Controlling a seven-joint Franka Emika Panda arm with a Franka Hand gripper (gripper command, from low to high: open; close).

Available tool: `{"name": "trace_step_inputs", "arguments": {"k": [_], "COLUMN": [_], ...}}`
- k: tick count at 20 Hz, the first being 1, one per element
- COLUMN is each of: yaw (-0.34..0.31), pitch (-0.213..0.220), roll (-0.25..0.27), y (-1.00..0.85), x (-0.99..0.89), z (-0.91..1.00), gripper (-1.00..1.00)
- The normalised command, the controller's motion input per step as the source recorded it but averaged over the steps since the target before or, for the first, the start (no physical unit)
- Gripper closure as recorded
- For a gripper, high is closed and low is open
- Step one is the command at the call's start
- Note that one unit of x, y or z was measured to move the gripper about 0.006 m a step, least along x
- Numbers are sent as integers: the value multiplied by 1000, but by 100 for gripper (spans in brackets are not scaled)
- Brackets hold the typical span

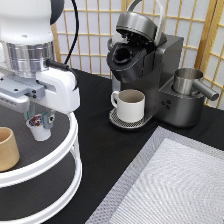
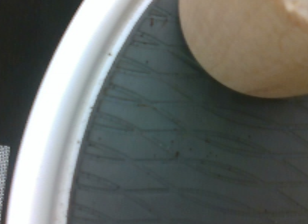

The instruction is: Make coffee

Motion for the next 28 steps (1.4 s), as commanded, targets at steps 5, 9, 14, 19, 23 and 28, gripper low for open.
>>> {"name": "trace_step_inputs", "arguments": {"k": [5, 9, 14, 19, 23, 28], "yaw": [64, 42, 78, 85, 66, 22], "pitch": [-57, -1, 0, 0, 22, 64], "roll": [55, 131, 233, 295, 339, 341], "y": [257, 411, 431, 349, 186, 161], "x": [-53, 0, 2, 4, 16, 141], "z": [928, 949, 626, 447, 333, 342], "gripper": [100, 100, 100, 100, 100, 100]}}
